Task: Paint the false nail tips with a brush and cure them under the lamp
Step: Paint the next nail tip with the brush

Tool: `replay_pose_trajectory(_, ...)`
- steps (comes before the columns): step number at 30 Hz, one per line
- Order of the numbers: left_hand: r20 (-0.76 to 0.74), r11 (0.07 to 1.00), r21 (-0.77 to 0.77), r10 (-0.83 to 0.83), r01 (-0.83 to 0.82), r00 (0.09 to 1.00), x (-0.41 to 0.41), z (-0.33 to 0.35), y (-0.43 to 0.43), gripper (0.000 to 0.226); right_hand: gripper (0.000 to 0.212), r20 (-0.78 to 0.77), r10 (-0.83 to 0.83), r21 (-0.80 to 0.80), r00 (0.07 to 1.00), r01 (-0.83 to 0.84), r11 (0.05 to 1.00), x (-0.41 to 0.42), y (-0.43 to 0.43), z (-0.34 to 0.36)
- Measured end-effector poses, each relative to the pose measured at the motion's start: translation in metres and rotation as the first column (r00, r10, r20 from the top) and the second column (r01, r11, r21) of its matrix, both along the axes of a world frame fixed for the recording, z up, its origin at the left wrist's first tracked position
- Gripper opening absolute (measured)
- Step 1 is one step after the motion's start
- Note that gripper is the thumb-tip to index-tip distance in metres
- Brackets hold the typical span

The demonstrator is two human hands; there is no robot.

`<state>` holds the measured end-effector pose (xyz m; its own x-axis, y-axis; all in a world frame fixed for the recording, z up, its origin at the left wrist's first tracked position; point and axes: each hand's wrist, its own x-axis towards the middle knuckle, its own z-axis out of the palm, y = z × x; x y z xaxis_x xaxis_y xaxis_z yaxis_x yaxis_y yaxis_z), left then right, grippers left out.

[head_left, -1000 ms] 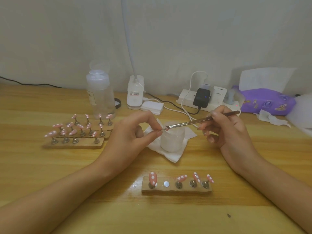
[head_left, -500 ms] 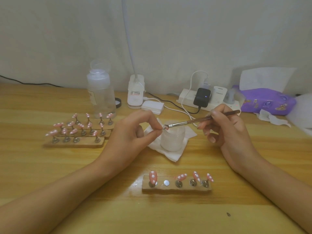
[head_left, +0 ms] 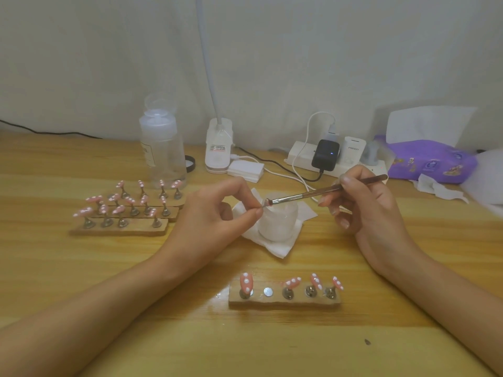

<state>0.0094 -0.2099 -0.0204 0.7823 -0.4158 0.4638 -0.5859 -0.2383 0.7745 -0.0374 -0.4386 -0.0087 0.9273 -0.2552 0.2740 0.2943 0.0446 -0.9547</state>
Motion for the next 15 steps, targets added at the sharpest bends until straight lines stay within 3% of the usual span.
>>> replay_pose_trajectory(7,-0.009,1.000,-0.004,-0.009,0.009,1.000,0.000,-0.001,0.000,0.012,0.027,0.031,-0.072,0.007,0.997,0.072,0.997,-0.001,-0.002,0.011)
replay_pose_trajectory(10,-0.014,1.000,0.001,-0.014,0.014,1.000,0.001,-0.002,0.000,0.012,0.024,0.056,-0.033,-0.239,0.998,0.046,0.970,0.000,-0.001,0.029)
replay_pose_trajectory(15,-0.032,1.000,0.008,0.008,-0.008,0.999,0.003,-0.003,0.000,0.014,0.020,0.098,0.081,-0.612,0.992,-0.004,0.791,-0.001,0.013,0.043)
